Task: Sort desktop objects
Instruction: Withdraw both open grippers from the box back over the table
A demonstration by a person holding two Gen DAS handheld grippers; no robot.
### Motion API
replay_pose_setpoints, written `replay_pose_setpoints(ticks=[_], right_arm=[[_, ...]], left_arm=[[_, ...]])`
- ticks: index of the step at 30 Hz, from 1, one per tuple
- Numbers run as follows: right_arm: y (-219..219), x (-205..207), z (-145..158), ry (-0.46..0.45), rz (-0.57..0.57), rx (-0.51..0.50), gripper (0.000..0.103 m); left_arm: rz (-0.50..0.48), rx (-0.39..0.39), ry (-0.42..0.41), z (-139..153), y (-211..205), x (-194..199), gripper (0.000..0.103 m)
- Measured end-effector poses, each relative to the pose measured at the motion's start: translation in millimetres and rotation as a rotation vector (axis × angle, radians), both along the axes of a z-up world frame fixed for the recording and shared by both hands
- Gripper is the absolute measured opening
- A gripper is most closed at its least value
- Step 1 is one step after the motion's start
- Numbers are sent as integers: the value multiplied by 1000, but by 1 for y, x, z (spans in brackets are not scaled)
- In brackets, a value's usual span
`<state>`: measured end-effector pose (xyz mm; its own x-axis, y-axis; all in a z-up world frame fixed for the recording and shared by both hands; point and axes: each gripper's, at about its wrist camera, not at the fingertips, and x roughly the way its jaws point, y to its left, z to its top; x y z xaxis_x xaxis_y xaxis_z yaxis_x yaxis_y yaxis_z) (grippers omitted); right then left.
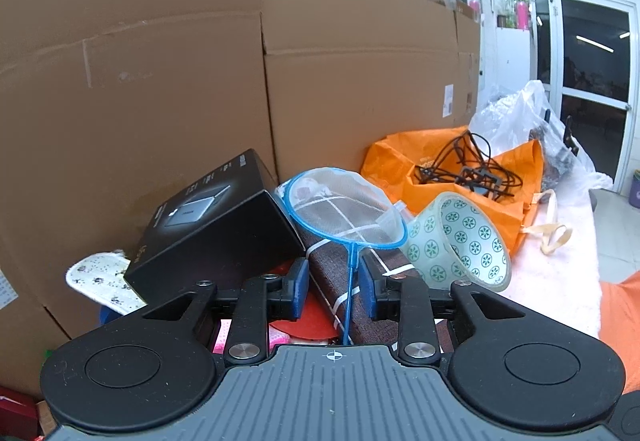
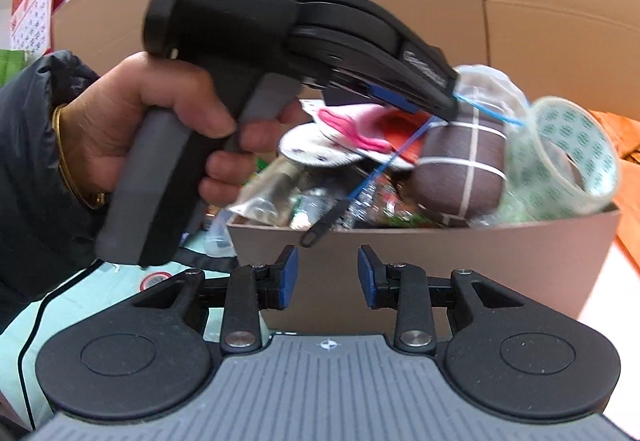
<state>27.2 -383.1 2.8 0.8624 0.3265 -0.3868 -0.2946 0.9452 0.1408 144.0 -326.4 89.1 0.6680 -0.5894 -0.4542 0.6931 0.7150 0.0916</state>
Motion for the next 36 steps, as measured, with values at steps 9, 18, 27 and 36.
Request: replay_pose_setpoints(ticks=[9,18,27,36], right_arm=[[5,23,9,-6,-5,49,21],[5,37,6,3,-28,59,17],[-1,5,13,-98,-87,38,91],[-19,-29,22,-78,-255,-97,103]], left_arm=[[7,21,11,2,0,6,34],[34,-31,-27,2,21,-6,102],[102,-141,-70,6,60,-54,103],[336,-165,-35,-10,101,-108,103]])
